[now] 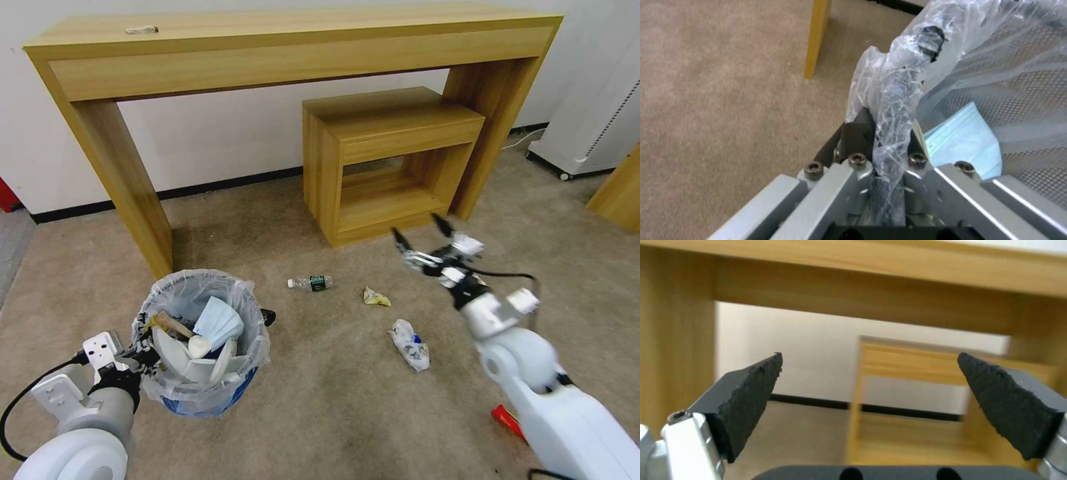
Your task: Pick up the trash bin and place the garbage on the floor into it.
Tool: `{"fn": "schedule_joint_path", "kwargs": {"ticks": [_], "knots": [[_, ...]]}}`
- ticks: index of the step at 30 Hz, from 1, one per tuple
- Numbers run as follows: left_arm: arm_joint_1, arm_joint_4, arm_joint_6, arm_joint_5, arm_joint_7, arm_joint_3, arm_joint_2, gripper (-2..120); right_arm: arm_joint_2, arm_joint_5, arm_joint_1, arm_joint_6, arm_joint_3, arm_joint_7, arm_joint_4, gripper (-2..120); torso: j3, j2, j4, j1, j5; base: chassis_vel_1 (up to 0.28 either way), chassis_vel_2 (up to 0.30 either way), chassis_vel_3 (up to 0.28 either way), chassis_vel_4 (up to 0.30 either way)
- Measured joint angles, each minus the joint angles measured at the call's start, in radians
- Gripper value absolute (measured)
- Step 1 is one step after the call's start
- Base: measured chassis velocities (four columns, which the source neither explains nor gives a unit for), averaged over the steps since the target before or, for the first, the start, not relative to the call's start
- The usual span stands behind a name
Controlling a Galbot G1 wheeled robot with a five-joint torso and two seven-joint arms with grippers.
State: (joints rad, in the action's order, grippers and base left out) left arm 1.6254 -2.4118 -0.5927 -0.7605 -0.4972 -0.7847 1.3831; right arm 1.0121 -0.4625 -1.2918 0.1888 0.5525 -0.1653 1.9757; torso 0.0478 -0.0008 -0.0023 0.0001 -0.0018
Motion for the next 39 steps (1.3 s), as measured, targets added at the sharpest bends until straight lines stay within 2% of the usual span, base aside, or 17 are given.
{"fn": "schedule_joint_path", "kwargs": {"ticks": [2, 4, 6, 7, 10, 19, 23, 39], "knots": [[-0.011, 0.003, 0.016, 0.033, 0.017, 0.001, 0.004, 1, 0.077, 0.062, -0.086, 0.005, 0.133, -0.012, 0.052, 100, 0.0, 0.0, 0.0002, 0.0, -0.0004, 0.0, 0.0, 0.0, 0.0], [-0.013, 0.005, 0.02, 0.042, 0.021, 0.0, 0.005, 1, 0.096, 0.068, -0.1, 0.005, 0.158, -0.012, 0.062, 100, 0.0, 0.0, 0.0001, 0.0, -0.0001, 0.0, 0.0, 0.0, 0.0], [-0.022, 0.012, 0.038, 0.083, 0.041, -0.006, 0.006, 1, 0.182, 0.075, -0.153, -0.003, 0.241, 0.011, 0.1, 100, 0.0, 0.0, 0.0, 0.0, -0.0002, 0.0, 0.0, 0.0, 0.0], [-0.022, 0.012, 0.038, 0.083, 0.041, -0.006, 0.006, 1, 0.182, 0.075, -0.153, -0.003, 0.241, 0.011, 0.1, 100, 0.0, 0.0, 0.0, 0.0, -0.0002, 0.0, 0.0, 0.0, 0.0], [-0.023, 0.013, 0.052, 0.112, 0.053, -0.016, 0.006, 1, 0.252, 0.095, -0.18, -0.005, 0.304, 0.049, 0.116, 100, 0.0, 0.0, 0.0001, 0.0, -0.0003, 0.0, 0.0, 0.0, 0.0], [-0.007, 0.017, 0.064, 0.116, 0.061, -0.036, 0.0, 1, 0.31, 0.11, -0.186, 0.012, 0.309, 0.069, 0.121, 100, 0.0, 0.0, 0.0002, 0.0, -0.0003, 0.0, 0.0, 0.0, 0.0], [0.002, 0.017, 0.067, 0.114, 0.061, -0.037, 0.004, 1, 0.335, 0.117, -0.177, 0.02, 0.306, 0.042, 0.116, 100, 0.0, 0.0, 0.0003, 0.0, -0.0004, 0.0, 0.0, 0.0, 0.0], [0.008, 0.012, 0.07, 0.112, 0.061, -0.041, 0.002, 1, 0.349, 0.096, -0.175, 0.041, 0.288, 0.038, 0.106, 100, 0.0, 0.0, 0.0003, 0.0, -0.0003, -0.039, 0.034, 0.037, -0.029]]}}
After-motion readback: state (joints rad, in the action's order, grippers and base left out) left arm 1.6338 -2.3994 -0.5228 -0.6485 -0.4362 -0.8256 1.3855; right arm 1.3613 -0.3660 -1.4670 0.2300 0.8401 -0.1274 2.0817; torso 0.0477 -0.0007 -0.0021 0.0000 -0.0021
